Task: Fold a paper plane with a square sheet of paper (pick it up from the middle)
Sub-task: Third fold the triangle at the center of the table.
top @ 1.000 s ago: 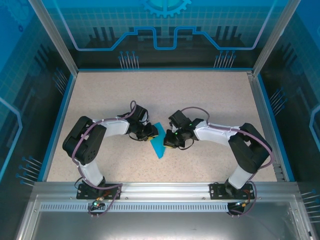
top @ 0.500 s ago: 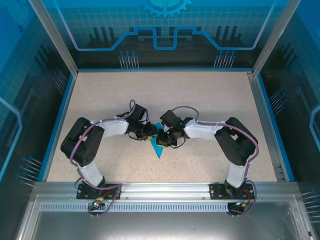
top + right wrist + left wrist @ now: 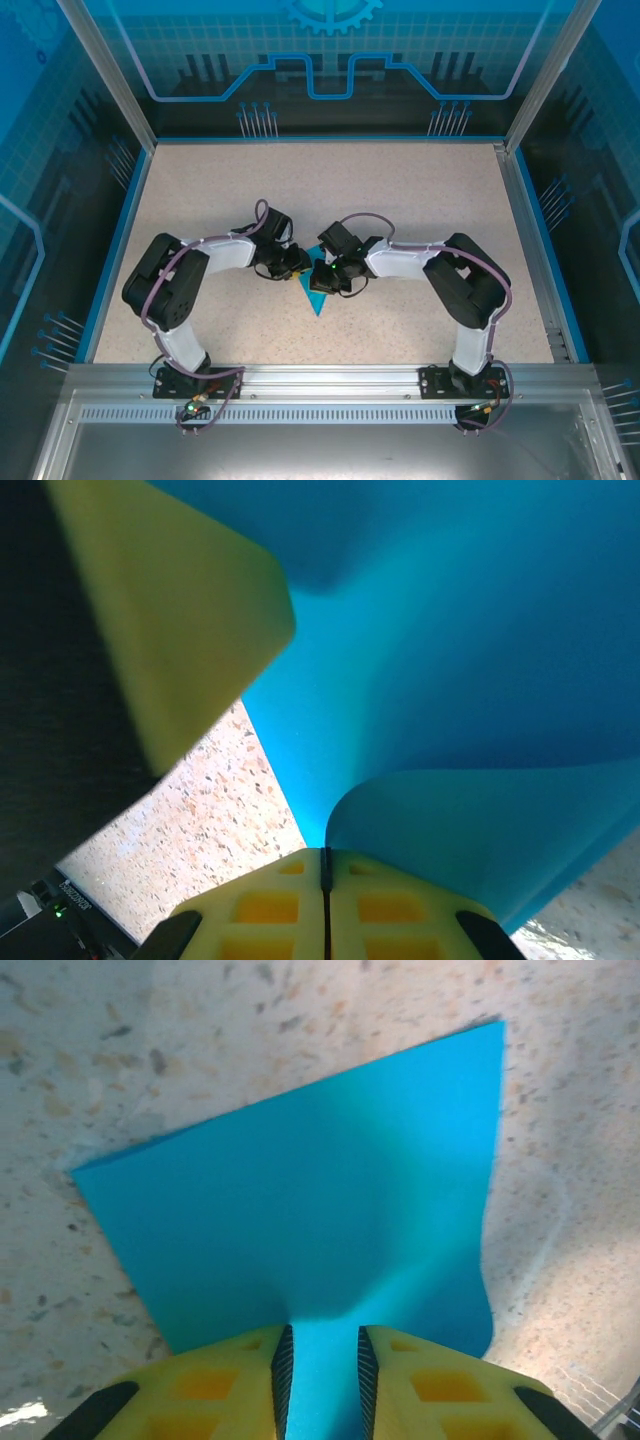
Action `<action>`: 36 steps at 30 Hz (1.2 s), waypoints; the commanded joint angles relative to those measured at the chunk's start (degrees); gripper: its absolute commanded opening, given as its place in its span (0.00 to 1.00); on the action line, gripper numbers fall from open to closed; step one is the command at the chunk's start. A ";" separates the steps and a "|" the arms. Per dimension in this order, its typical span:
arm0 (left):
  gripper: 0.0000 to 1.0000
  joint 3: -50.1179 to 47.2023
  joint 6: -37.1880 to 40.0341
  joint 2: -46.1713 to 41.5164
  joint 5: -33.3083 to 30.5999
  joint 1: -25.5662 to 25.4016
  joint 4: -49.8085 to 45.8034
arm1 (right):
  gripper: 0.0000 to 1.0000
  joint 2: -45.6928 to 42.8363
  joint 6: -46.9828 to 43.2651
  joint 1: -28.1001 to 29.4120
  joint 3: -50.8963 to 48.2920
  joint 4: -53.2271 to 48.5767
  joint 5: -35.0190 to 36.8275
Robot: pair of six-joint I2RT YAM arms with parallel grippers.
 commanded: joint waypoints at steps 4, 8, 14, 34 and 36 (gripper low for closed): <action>0.27 0.63 0.15 1.47 -1.01 0.42 -2.79 | 0.07 1.56 -1.78 0.93 0.57 0.64 -0.16; 0.27 0.63 0.24 1.59 -0.92 0.39 -2.96 | 0.07 1.97 -2.10 0.84 0.32 0.80 -0.23; 0.27 0.64 0.31 1.77 -0.87 0.37 -3.01 | 0.07 2.20 -2.51 0.85 0.31 1.07 -0.09; 0.28 0.28 -1.15 -3.87 -1.44 1.92 -4.39 | 0.24 3.78 -2.12 0.92 -0.11 0.89 0.73; 0.29 -0.35 -1.67 -5.77 -1.40 3.69 -4.37 | 0.30 3.78 -2.15 0.91 -0.39 1.05 0.74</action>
